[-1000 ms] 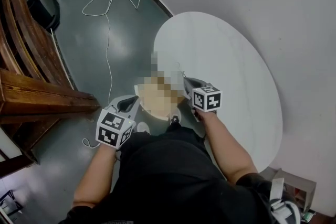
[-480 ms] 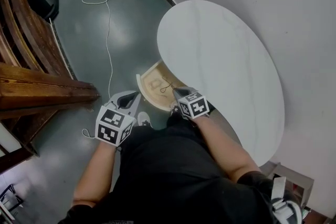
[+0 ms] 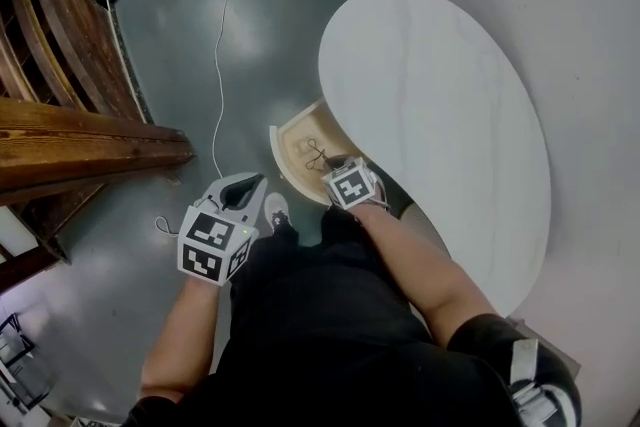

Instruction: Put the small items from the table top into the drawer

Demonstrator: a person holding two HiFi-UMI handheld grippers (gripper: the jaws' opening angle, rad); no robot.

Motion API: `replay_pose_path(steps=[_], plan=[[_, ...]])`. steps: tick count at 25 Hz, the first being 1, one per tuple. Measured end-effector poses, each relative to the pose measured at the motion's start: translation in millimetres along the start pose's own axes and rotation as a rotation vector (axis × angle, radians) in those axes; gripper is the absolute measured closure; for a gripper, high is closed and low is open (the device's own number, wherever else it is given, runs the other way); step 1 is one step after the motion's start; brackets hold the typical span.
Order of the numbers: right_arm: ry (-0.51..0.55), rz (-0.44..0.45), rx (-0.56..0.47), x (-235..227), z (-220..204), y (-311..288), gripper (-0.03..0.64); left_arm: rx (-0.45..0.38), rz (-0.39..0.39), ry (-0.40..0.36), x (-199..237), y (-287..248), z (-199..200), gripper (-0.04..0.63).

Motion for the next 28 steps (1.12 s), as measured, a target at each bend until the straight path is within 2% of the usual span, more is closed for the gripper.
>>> replay_pose_path(steps=[3,8,12,17,25,28], plan=[[0.032,0.024,0.027,3,4,-25,0.603,0.009,0.028,0.022,5,5,-5,0.58],[0.157,0.014,0.058,-6,23,-54,0.603,0.019,0.098,0.078,17,14,-8,0.58],[0.13,-0.03,0.126,-19,4,-73,0.603,0.014,0.125,0.091,20,12,-12,0.58],[0.115,-0.059,0.163,-24,-7,-72,0.601,0.017,0.131,0.109,22,9,-15,0.58],[0.095,-0.052,0.164,-25,-7,-55,0.591,-0.008,0.093,0.08,20,-3,1,0.58],[0.089,-0.024,0.141,-16,-2,-42,0.591,-0.018,0.074,0.059,17,-7,6,0.58]])
Point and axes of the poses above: the fingertips, and each gripper's own axes: y backward along the fingers, x to its left, z out of its top, the point moved 5 cm from there along y, backward along the fingers, and after that the axes turned 13 degrees about -x, right-handed, at the moved point
